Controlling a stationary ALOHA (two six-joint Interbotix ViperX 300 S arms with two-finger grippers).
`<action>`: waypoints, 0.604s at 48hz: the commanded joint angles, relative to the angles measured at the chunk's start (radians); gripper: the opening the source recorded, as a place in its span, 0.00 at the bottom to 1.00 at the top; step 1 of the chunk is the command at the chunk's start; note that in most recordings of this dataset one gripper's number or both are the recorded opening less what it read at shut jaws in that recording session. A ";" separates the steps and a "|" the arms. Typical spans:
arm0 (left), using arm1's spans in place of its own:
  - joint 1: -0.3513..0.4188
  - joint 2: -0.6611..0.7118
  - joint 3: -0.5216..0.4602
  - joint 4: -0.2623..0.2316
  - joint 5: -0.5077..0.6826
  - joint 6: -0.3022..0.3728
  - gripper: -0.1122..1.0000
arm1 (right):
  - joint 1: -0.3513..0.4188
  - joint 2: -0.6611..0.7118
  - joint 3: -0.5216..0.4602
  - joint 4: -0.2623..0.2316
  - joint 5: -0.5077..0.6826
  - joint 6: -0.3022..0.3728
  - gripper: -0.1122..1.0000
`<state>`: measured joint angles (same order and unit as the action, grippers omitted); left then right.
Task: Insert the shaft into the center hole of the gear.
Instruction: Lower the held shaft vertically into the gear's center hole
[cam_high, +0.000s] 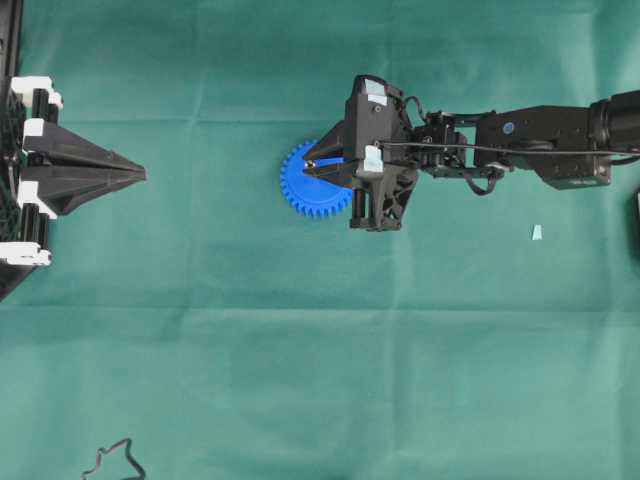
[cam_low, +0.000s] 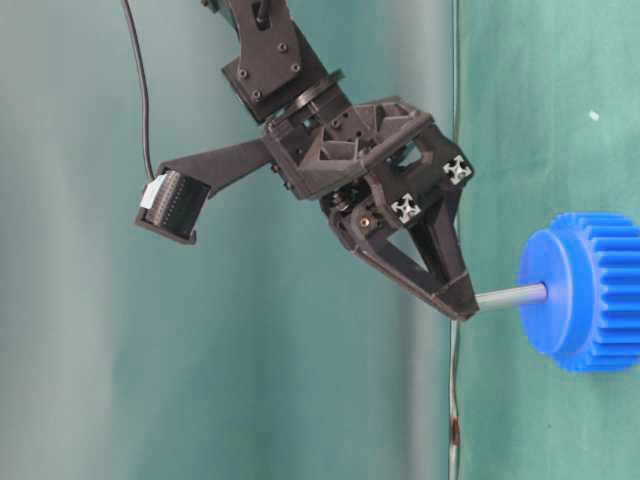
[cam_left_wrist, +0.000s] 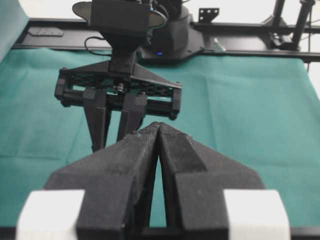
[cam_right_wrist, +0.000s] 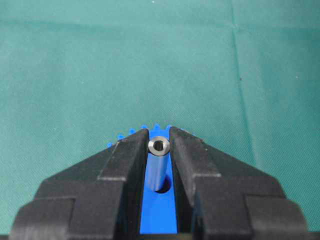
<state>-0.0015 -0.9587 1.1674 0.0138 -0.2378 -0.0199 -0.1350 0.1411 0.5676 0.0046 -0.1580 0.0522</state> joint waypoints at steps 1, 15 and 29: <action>-0.002 0.006 -0.028 0.002 -0.003 0.000 0.10 | -0.006 -0.012 -0.008 0.000 -0.005 0.000 0.25; -0.002 0.006 -0.026 0.002 -0.002 0.002 0.10 | -0.028 -0.018 -0.008 0.000 -0.005 -0.003 0.25; -0.002 0.006 -0.026 0.003 -0.002 0.002 0.10 | -0.028 -0.018 -0.008 0.000 -0.003 -0.005 0.25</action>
<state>-0.0015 -0.9587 1.1674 0.0138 -0.2347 -0.0199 -0.1580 0.1427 0.5691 0.0031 -0.1565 0.0491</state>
